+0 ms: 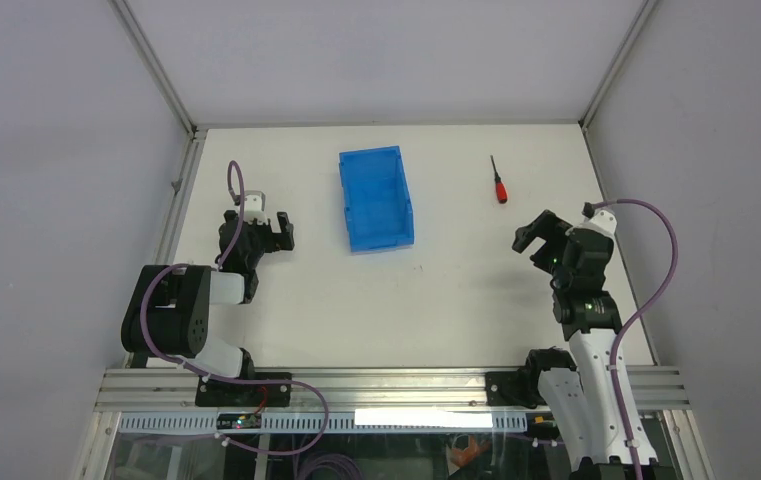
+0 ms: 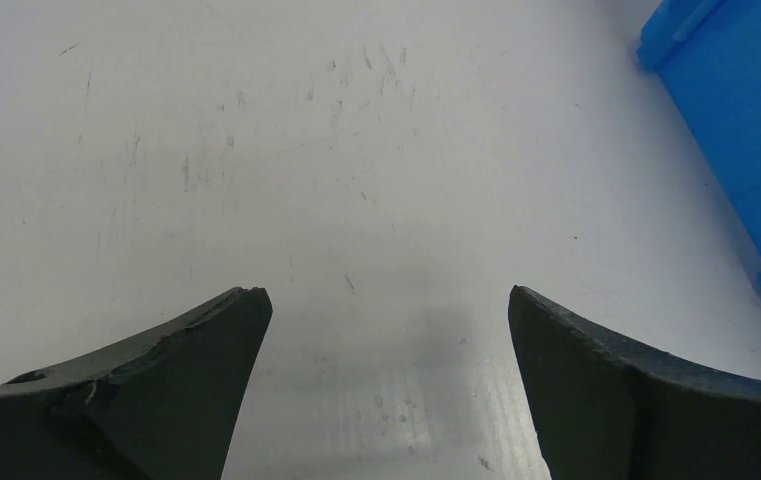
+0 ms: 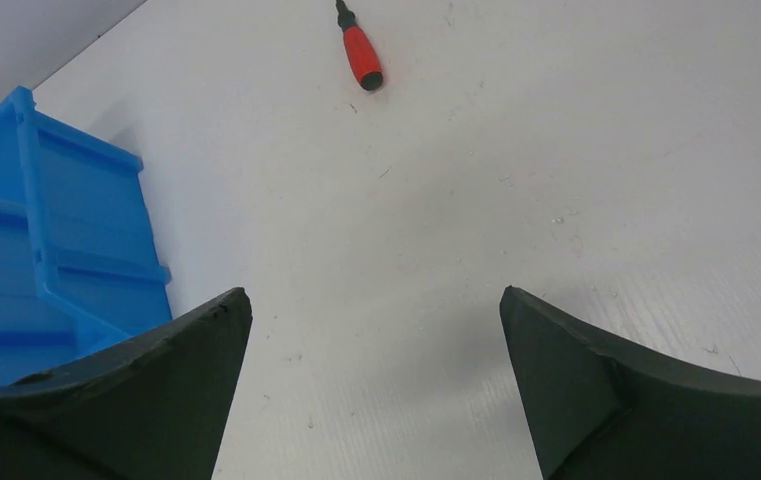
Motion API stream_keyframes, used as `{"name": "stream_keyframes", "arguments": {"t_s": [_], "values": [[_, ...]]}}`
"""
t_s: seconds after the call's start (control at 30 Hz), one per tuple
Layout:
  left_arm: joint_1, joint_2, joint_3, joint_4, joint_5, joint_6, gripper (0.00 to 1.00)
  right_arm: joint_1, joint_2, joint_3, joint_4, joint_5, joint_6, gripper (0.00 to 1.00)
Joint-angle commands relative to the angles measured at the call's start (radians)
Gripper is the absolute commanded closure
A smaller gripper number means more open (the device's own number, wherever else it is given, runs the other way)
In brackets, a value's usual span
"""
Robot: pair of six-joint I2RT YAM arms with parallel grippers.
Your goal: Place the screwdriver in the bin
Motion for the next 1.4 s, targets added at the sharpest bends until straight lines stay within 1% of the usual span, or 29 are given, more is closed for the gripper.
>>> {"name": "stream_keyframes", "arguments": {"t_s": [0.0, 0.1, 0.17, 0.23, 0.3, 0.33, 0.37, 0.4, 0.47, 0.6, 0.7, 0.87, 0.97, 1.07, 1.13, 1.17, 1.3, 1.37], "values": [[0.005, -0.01, 0.02, 0.029, -0.007, -0.013, 0.01, -0.003, 0.009, 0.037, -0.005, -0.006, 0.013, 0.01], [0.005, -0.011, 0.02, 0.029, -0.007, -0.013, 0.01, -0.005, 0.037, 0.071, 0.005, -0.04, 0.001, 0.01], [0.005, -0.01, 0.02, 0.029, -0.007, -0.013, 0.01, -0.004, 0.082, 0.114, 0.021, -0.107, -0.02, 0.01], [0.005, -0.011, 0.02, 0.029, -0.007, -0.013, 0.01, -0.004, 0.16, 0.2, -0.003, -0.188, -0.054, 0.0], [0.005, -0.01, 0.02, 0.029, -0.006, -0.013, 0.01, -0.003, 0.259, 0.313, -0.015, -0.235, -0.11, 0.01], [0.005, -0.009, 0.02, 0.029, -0.007, -0.013, 0.01, -0.003, 0.314, 0.34, -0.009, -0.237, -0.12, 0.0], [0.005, -0.01, 0.02, 0.029, -0.006, -0.013, 0.01, -0.003, 0.371, 0.412, -0.03, -0.226, -0.125, 0.01], [0.005, -0.009, 0.02, 0.029, -0.007, -0.013, 0.01, -0.003, 0.439, 0.449, -0.049, -0.217, -0.124, 0.0], [0.005, -0.01, 0.02, 0.029, -0.006, -0.013, 0.01, -0.003, 0.57, 0.582, -0.088, -0.228, -0.141, 0.0], [0.005, -0.011, 0.02, 0.029, -0.007, -0.013, 0.01, -0.002, 0.826, 0.747, -0.082, -0.253, -0.177, 0.01], [0.005, -0.011, 0.021, 0.028, -0.007, -0.013, 0.01, 0.002, 1.018, 0.925, -0.159, -0.223, -0.217, 0.01], [0.005, -0.012, 0.021, 0.028, -0.006, -0.013, 0.01, 0.012, 1.27, 1.156, -0.296, -0.122, -0.288, 0.02], [0.005, -0.011, 0.021, 0.028, -0.007, -0.013, 0.01, 0.015, 1.395, 1.259, -0.365, -0.116, -0.319, 0.06], [0.005, -0.011, 0.021, 0.029, -0.007, -0.013, 0.01, 0.016, 1.484, 1.311, -0.374, -0.109, -0.334, 0.08], [0.005, -0.011, 0.021, 0.028, -0.006, -0.013, 0.01, 0.018, 1.54, 1.343, -0.387, -0.105, -0.347, 0.11], [0.005, -0.011, 0.02, 0.029, -0.007, -0.013, 0.01, 0.02, 1.573, 1.356, -0.399, -0.101, -0.349, 0.15], [0.005, -0.01, 0.02, 0.028, -0.007, -0.013, 0.01, 0.022, 1.636, 1.357, -0.413, -0.088, -0.344, 0.22], [0.005, -0.011, 0.021, 0.029, -0.007, -0.013, 0.01, 0.022, 1.657, 1.355, -0.421, -0.079, -0.346, 0.33]]}}
